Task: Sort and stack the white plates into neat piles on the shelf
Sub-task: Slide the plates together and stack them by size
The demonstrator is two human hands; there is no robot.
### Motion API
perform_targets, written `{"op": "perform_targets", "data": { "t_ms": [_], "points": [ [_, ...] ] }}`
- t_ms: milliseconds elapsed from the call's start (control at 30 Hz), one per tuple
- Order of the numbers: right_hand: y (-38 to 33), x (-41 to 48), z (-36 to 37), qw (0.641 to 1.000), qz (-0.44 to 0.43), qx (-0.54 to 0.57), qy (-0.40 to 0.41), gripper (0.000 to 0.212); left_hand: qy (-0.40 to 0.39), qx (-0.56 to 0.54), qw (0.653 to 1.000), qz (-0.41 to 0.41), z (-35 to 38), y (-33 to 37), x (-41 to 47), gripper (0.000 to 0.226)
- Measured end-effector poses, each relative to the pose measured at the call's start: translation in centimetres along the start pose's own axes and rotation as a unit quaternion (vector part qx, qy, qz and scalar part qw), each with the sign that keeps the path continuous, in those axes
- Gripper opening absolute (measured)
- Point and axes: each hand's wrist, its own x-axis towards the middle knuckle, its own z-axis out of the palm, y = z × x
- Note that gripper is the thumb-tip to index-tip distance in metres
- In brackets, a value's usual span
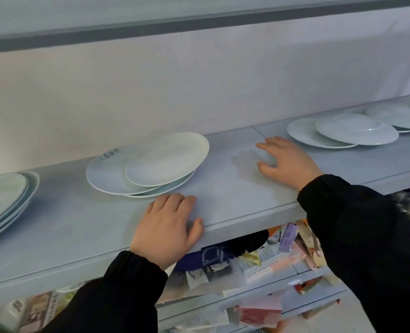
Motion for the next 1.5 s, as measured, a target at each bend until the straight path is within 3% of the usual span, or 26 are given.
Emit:
{"op": "perform_targets", "data": {
  "t_ms": [133, 367, 767, 1167, 1500],
  "points": [
    [3.9, -0.1, -1.3, 1.000, 0.023, -0.006, 0.017, 0.076, -0.003, -0.006, 1.000, 0.029, 1.3, 3.5, 2.5, 0.047],
    [11.1, 0.1, -3.1, 0.997, 0.050, -0.003, 0.058, 0.078, -0.006, 0.005, 0.998, 0.057, 3.0, 9.5, 6.5, 0.048],
    [20.9, 0.4, -5.8, 0.992, 0.046, 0.013, 0.119, 0.070, -0.001, -0.006, 0.993, 0.117, 6.0, 20.0, 15.9, 0.053],
    [28.1, 0.7, -7.7, 0.975, 0.033, 0.076, 0.207, 0.062, 0.020, -0.072, 0.990, 0.120, 10.9, 30.1, 26.5, 0.062],
    [31.3, 1.1, -8.3, 0.962, 0.008, 0.106, 0.251, 0.054, -0.020, -0.076, 0.988, 0.132, 14.3, 34.2, 31.6, 0.069]
  ]
}}
